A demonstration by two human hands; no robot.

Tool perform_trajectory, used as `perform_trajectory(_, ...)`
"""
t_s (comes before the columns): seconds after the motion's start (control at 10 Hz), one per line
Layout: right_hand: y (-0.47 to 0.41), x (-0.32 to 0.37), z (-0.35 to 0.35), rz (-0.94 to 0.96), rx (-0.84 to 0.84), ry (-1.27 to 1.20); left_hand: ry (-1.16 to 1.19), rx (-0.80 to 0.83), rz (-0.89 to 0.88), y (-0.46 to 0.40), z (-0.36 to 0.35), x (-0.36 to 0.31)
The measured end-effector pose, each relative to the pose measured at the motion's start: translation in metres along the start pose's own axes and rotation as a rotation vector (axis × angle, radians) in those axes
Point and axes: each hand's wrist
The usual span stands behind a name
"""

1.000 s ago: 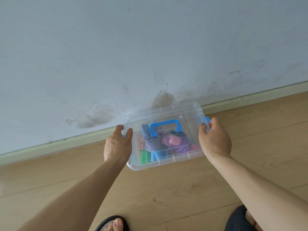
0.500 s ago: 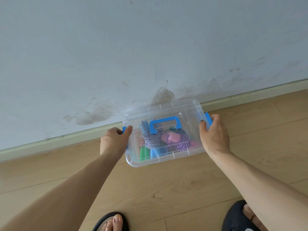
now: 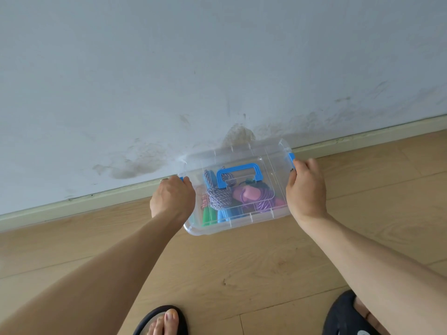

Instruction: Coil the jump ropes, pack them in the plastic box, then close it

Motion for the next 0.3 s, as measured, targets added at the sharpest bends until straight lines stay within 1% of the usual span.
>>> perform_trajectory(0.1,-0.008,-0.005,0.001,0.065,0.044,0.055,0.015,0.044,0.014,-0.002,0.002,-0.005)
perform_trajectory(0.2,-0.006,-0.004,0.008,0.077,0.114,0.042,0.018,0.139,0.064,-0.007,0.004,-0.005)
perform_trajectory(0.3,-0.013,-0.004,0.022,0.019,0.274,0.051,0.057,0.289,0.108,-0.017,0.017,-0.003)
Point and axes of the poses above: each hand's wrist, its own y-axis away from the middle knuckle, its own z-axis out of the back of the hand, x = y × z, and after that the axes turned 11 degrees about z, right-handed
